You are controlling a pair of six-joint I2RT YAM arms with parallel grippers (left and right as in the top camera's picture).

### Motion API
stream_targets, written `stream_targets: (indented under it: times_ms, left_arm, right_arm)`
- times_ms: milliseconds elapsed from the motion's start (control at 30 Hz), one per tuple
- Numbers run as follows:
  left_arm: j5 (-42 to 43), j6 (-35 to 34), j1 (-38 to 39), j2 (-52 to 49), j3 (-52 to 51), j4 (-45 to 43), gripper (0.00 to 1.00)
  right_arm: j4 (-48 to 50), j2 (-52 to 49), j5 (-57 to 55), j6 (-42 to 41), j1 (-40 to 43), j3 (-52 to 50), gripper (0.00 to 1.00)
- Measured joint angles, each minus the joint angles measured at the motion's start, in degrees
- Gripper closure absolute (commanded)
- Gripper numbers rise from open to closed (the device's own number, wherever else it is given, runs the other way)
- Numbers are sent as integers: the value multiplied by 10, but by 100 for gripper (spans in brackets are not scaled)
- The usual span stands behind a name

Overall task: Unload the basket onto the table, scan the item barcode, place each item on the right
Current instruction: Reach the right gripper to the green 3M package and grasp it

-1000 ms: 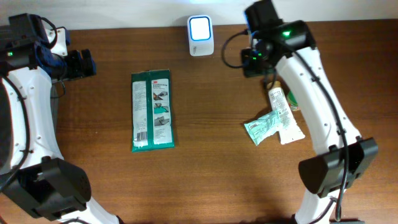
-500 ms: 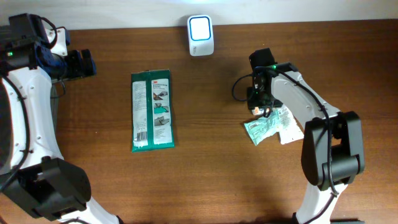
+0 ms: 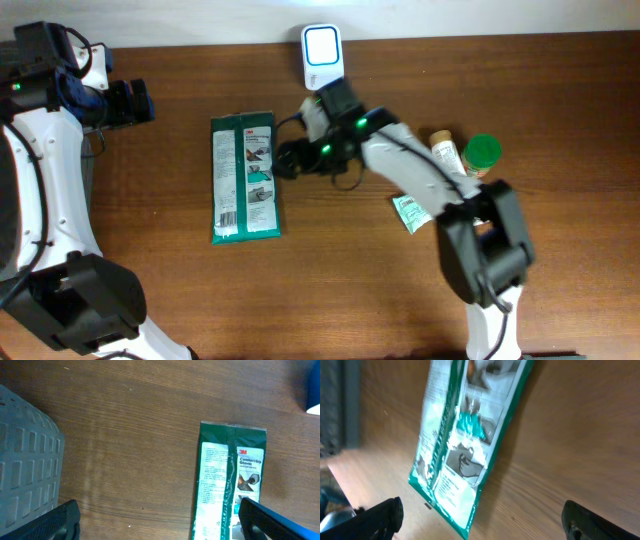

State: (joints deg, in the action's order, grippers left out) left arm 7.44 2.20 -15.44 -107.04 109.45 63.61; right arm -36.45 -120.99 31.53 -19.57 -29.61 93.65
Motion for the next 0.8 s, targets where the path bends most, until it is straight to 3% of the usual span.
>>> stream_targets:
  times_ms: [133,367,700,800]
  left_arm:
    - [0,0,0,0,0,0,1]
    - [0,0,0,0,0,0,1]
    - [0,0,0,0,0,0,1]
    - [0,0,0,0,0,0,1]
  right_arm:
    - [39,-61,-6,-52,-36,-2,33]
    - [88,-86,-6,-91,-64,-2,36]
    - [63,-101,-47,-99,-94,10,96]
    - [60,-104,-56,-102,-93,10,96]
